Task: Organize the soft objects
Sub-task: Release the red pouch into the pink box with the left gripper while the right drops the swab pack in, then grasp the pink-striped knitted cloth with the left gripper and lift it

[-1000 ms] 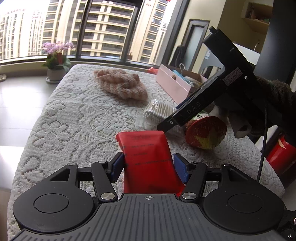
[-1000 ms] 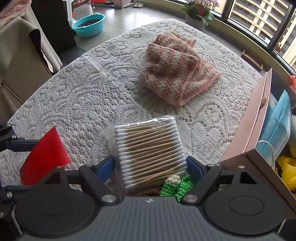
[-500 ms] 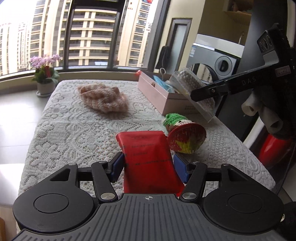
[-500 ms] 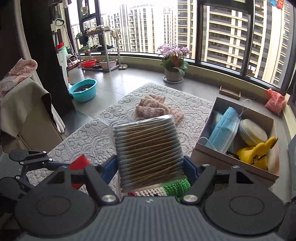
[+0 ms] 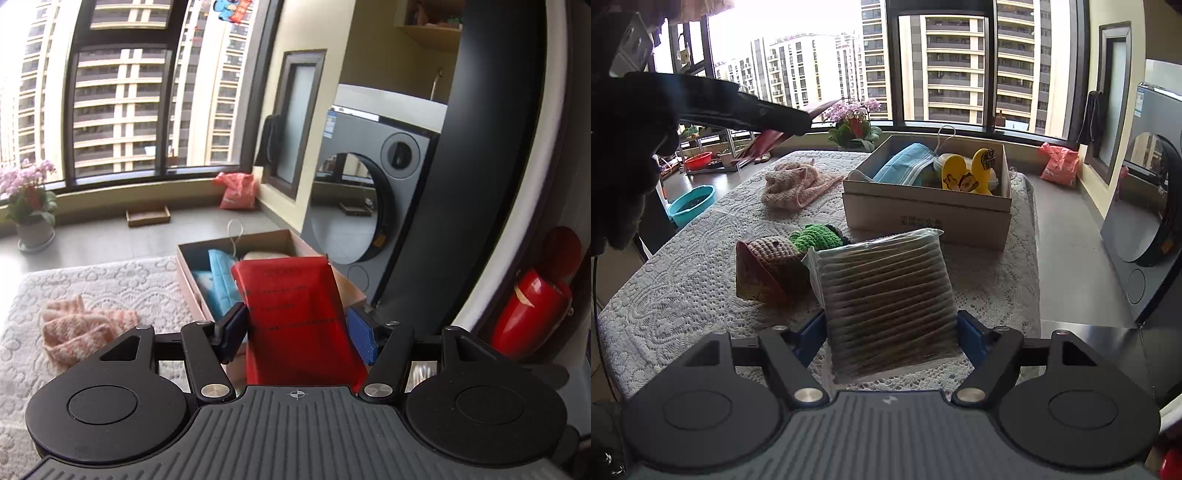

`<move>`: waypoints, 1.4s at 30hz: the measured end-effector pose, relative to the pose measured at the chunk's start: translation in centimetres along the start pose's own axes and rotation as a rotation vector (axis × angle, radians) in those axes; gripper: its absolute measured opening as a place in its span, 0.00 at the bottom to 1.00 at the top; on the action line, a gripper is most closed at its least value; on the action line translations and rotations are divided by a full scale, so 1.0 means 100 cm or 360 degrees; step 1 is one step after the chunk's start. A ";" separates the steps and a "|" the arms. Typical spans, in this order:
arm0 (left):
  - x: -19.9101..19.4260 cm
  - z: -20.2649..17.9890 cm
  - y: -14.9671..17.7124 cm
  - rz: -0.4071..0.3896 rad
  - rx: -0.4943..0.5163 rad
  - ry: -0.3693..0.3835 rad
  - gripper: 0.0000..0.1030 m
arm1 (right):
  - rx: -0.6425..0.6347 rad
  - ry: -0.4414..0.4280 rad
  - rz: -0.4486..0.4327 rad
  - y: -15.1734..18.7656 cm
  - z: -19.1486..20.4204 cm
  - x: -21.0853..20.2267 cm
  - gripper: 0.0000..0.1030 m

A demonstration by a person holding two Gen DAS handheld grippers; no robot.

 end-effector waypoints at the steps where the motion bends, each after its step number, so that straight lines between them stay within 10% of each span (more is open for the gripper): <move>1: 0.019 0.003 -0.011 -0.0026 -0.0052 0.0008 0.65 | 0.0015 0.0001 -0.0012 0.002 -0.002 0.000 0.73; 7: 0.123 0.028 0.001 0.0207 -0.0174 -0.0193 0.64 | 0.0108 0.0011 -0.0028 0.015 -0.018 0.002 0.73; 16: 0.062 0.052 0.015 -0.0005 -0.0190 -0.0168 0.63 | 0.0138 0.0040 -0.0026 0.014 -0.032 0.014 0.73; 24: -0.013 0.068 0.058 -0.0096 -0.0304 -0.0141 0.64 | 0.0108 0.0021 -0.0194 -0.111 -0.033 0.035 0.75; 30: -0.036 0.109 0.090 -0.0021 -0.0297 -0.0317 0.64 | 0.0158 0.0102 -0.0041 -0.190 -0.037 0.107 0.87; 42: -0.046 0.182 0.127 -0.0062 -0.0585 -0.0469 0.63 | 0.0045 0.0117 -0.0014 -0.058 0.016 0.088 0.87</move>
Point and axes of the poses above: each gripper's, at about its wrist camera, not at the fingertips, and x roughly the way its jaws point, z to its left, y to its underside, the point moved 8 cm from there along x, roughly the way its jaws point, and after that the axes turned 3 degrees about -z, right-handed, at the moved point
